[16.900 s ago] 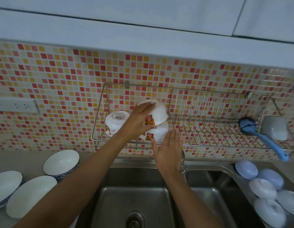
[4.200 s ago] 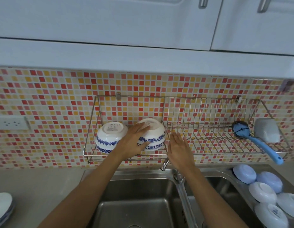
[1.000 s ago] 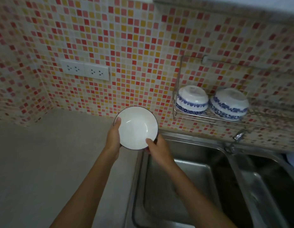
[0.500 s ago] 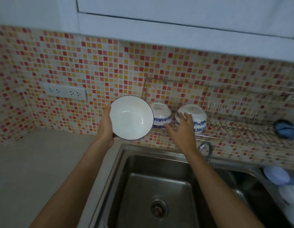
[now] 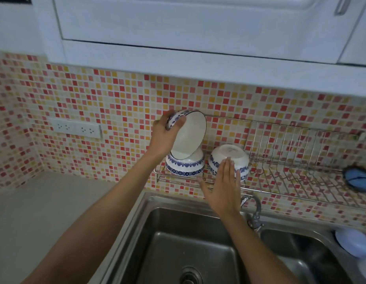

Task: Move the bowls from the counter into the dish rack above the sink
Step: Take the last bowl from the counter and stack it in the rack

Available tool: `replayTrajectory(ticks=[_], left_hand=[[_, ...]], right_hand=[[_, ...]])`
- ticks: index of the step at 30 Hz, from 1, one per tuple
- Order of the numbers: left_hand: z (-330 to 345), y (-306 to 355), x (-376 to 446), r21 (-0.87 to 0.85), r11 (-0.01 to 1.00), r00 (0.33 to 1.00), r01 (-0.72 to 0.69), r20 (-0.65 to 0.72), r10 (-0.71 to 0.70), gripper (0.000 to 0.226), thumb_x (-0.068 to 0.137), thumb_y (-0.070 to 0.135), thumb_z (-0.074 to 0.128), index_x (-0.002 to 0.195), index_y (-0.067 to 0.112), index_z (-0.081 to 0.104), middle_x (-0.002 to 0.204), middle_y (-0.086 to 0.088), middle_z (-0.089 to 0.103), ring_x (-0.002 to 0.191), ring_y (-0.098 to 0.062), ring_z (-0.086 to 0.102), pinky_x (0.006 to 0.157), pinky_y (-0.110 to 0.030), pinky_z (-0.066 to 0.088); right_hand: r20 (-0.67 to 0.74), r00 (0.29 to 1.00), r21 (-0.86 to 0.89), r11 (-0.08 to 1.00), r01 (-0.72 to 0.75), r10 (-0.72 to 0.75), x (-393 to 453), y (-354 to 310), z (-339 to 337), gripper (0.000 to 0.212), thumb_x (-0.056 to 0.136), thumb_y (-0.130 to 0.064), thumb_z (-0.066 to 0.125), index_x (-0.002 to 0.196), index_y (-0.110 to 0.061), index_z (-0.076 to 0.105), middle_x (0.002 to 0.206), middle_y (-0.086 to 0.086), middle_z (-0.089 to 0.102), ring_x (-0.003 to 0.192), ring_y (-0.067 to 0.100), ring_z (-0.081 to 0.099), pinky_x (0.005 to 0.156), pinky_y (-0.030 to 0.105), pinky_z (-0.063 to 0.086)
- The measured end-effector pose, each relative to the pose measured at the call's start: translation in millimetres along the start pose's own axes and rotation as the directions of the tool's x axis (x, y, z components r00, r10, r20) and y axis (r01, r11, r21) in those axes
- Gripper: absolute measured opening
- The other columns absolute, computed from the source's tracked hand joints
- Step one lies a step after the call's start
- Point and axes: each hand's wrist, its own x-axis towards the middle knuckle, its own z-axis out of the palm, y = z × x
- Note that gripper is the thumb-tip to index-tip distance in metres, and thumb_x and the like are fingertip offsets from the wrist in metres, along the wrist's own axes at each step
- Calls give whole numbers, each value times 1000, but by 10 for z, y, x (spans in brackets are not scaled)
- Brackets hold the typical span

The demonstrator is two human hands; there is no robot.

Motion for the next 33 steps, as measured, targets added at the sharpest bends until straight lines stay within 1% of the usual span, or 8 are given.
replayTrajectory(ticks=[4,8,14,20,24,27,30,33], left_hand=[[176,-9,78,160,968,981,-193,33,190,56,85,46,62,136,29,45,127,-8,39,107,-16,46,93,-26,39],[336,-190,113,337,867,930,-368,119,348,62,79,49,68,134,26,49,129,-12,36,122,-23,39,106,-30,37],[443,-471,67,613,616,864,-494,269,424,68,76,59,64,134,26,50,126,-17,45,120,-34,42,105,-48,37],[434,-682,67,689,455,819,-564,400,411,67,77,59,61,133,24,51,125,-18,50,120,-37,39,106,-57,33],[419,-788,10,689,419,799,-591,433,417,64,74,51,68,128,19,56,122,-23,53,119,-33,30,105,-63,34],[451,-875,-20,684,423,800,-595,457,388,65,72,46,73,128,20,54,125,-22,52,121,-39,37,109,-63,29],[468,-916,-41,676,483,830,-556,430,354,66,72,45,74,130,21,53,127,-21,50,122,-42,40,110,-61,28],[462,-927,-42,672,525,853,-522,416,316,67,72,46,74,131,23,52,128,-19,49,122,-42,40,111,-57,29]], right_hand=[[-25,1000,8,1000,0,0,-6,-10,0,98,88,-78,15,152,-5,3,161,12,-5,149,23,-5,122,45,-1],[-30,1000,11,1000,5,-5,-15,-7,2,98,88,-77,14,153,-4,4,161,12,-5,149,22,-7,122,44,-2],[-45,999,8,1000,-6,7,-23,-18,8,98,89,-77,16,153,-3,6,161,14,0,149,23,-5,120,43,-6],[-66,998,11,1000,-3,3,-22,-17,36,97,89,-77,16,153,-4,8,162,13,2,150,24,-3,119,43,-7],[-133,990,22,999,38,-35,-91,17,95,85,95,-67,22,150,-4,23,159,13,20,149,24,14,120,44,-2],[-230,970,62,994,92,-76,-208,89,211,58,102,-43,27,145,-5,38,152,10,38,143,24,31,121,41,4],[-344,934,131,980,153,-100,-245,141,287,42,102,-28,35,131,-6,57,134,10,59,129,23,51,122,39,13],[-392,909,108,975,196,-139,-253,188,309,32,99,-21,47,121,-6,64,120,10,68,115,24,59,116,41,27]])
